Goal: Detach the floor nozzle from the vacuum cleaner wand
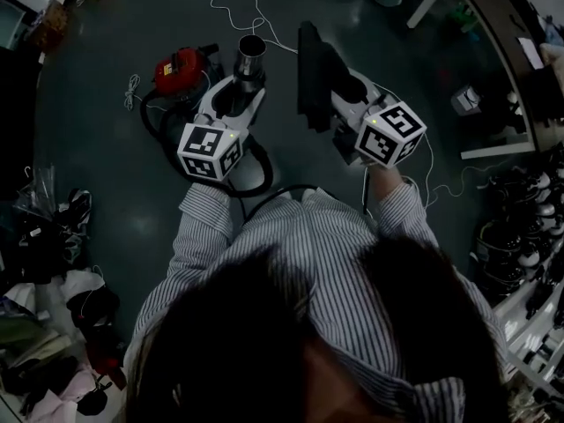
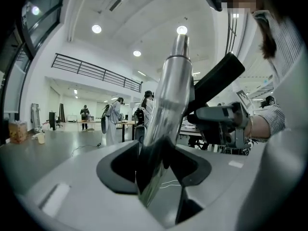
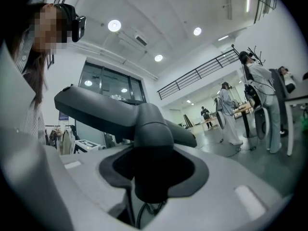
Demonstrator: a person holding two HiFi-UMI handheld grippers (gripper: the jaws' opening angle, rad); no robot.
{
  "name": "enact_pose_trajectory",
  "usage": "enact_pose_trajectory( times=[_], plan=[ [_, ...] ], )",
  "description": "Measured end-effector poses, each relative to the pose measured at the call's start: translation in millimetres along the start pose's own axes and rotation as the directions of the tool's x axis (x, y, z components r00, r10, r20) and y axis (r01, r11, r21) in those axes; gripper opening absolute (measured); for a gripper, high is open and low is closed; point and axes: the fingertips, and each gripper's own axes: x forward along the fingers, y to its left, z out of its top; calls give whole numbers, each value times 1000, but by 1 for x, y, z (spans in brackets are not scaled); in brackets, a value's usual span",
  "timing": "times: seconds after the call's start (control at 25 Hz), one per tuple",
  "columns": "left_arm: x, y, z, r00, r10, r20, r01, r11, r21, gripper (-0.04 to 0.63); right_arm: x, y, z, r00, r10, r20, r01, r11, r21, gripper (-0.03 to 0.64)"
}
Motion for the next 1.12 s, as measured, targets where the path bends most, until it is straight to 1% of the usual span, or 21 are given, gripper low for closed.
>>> enact_pose_trajectory(
  times=[0.12, 0.28, 0.44, 0.64, 0.84, 0.96, 1.12],
  plan=[
    [2, -3, -7, 1000, -7, -27, 7, 1000, 6, 192, -4, -1, -18, 1000, 1, -13, -1, 1000, 15, 156],
    [1, -8, -19, 998, -17, -60, 18, 1000, 5, 192, -8, -1, -25, 1000, -13, -19, 13, 1000, 15, 156],
    [0, -15, -24, 998, -22, -66, 22, 1000, -4, 193, -13, -1, -27, 999, -18, -34, 17, 1000, -8, 156],
    [3, -22, -30, 996, -23, -88, 23, 1000, -1, 193, -16, -3, -32, 998, 10, -67, -13, 998, -53, 156],
    [3, -26, -34, 995, -28, -99, 28, 1000, -1, 195, -21, -8, -34, 997, -7, -81, 2, 998, -64, 156],
    [7, -28, -37, 994, -32, -104, 32, 999, 0, 195, -22, -12, -37, 996, -5, -85, 1, 999, -52, 156],
    [8, -25, -36, 994, -42, -102, 41, 999, -9, 195, -18, -9, -36, 996, 0, -94, -6, 998, -68, 156]
  ],
)
